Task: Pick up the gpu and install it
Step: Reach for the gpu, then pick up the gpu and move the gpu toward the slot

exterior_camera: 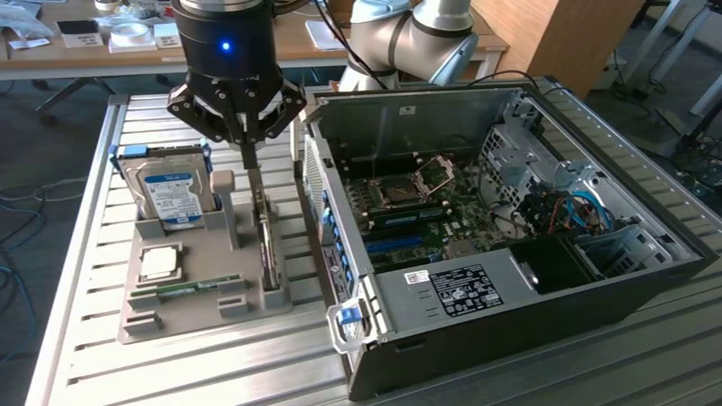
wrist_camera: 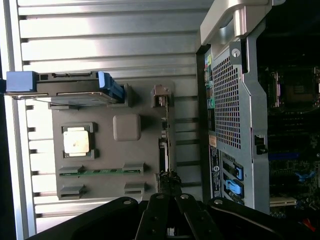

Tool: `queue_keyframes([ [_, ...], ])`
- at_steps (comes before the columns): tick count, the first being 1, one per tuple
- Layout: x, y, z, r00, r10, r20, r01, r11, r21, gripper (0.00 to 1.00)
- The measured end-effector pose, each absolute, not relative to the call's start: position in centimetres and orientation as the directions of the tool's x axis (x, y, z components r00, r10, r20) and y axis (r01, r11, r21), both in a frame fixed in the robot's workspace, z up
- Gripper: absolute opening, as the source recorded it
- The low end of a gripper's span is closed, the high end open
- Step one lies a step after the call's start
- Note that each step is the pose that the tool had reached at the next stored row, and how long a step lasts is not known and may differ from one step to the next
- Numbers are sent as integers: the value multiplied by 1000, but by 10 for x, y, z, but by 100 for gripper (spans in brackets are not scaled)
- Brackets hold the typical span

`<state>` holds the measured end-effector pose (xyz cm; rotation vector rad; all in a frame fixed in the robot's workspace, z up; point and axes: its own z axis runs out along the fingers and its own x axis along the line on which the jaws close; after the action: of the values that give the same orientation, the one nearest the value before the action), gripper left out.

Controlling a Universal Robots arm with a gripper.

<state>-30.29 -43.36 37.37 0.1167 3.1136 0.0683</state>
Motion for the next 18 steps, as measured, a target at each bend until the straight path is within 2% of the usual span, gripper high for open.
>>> queue_keyframes([
  [18,-303,-440,374,-997,75,-23,74,996,45,11],
])
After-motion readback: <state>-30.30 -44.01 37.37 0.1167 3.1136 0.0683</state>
